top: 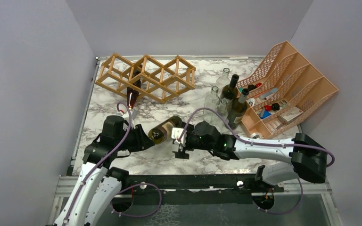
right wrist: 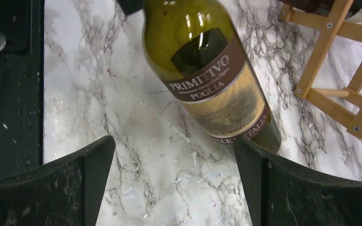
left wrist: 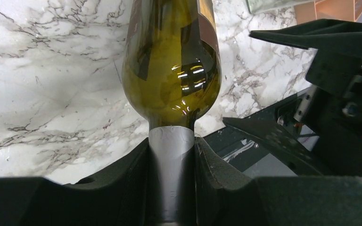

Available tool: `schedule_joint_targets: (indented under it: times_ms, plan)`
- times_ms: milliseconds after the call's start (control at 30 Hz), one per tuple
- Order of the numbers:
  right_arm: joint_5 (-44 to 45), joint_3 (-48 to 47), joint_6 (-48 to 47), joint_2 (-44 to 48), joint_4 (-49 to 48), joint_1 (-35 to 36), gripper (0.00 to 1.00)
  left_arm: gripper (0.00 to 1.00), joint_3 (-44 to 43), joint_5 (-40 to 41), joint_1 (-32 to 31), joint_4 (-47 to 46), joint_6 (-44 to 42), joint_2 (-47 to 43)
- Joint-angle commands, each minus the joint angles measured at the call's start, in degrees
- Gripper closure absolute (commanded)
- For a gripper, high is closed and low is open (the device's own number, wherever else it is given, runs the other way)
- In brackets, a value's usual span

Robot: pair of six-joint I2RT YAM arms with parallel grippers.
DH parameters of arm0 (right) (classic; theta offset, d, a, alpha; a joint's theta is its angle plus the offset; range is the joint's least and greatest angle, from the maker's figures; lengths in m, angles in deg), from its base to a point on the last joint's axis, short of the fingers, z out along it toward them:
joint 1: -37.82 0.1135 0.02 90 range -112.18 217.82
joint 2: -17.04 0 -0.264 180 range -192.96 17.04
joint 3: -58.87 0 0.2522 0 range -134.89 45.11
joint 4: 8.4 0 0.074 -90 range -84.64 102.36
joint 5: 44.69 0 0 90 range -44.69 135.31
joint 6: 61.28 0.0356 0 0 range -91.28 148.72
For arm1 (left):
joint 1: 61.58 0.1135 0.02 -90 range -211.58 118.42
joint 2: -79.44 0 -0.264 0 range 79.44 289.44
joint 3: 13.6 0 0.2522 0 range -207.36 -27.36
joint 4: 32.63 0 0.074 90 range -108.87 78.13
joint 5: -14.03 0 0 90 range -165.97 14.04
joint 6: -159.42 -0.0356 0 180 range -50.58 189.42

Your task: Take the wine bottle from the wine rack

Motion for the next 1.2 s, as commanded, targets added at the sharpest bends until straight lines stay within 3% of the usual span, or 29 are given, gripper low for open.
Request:
schedule_joint_targets:
  times_ms: [0, 633, 833, 933, 1000, 1100, 1167]
  plan:
    - [-5.46, 5.14, -10.91, -1.5, -18.74, 0.15, 0.0, 1.0, -3.85, -4.43, -0.1, 1.57, -3.44, -1.26]
    - [-12.46, -3.61, -16.61, -18.28, -22.71, 0.16, 0.0, 1.0, -7.92, -6.49, -0.1, 7.02, -5.79, -3.17]
    - [-10.78, -4.81, -15.81, -19.56, -23.34, 0.25, 0.08, 1.0, -8.74, -5.78, -0.09, 7.81, -5.84, -2.82]
    - [-11.76, -5.12, -11.99, -18.47, -23.64, 0.21, 0.2, 1.0, -9.37, -5.43, -0.1, 7.92, -5.91, -2.04]
    - [-12.43, -6.21, -8.46, -17.57, -21.91, 0.19, 0.31, 0.83, -10.28, -4.85, -0.09, 7.91, -6.02, -1.29]
    - [-11.53, -5.77, -3.52, -15.58, -21.0, 0.23, 0.6, 0.48, -12.77, -4.08, -0.06, 7.81, -6.93, -0.36]
    - [-11.3, -3.9, -0.95, -13.79, -21.84, 0.18, 0.66, 0.33, -15.9, -3.59, -0.07, 7.3, -8.02, 0.26]
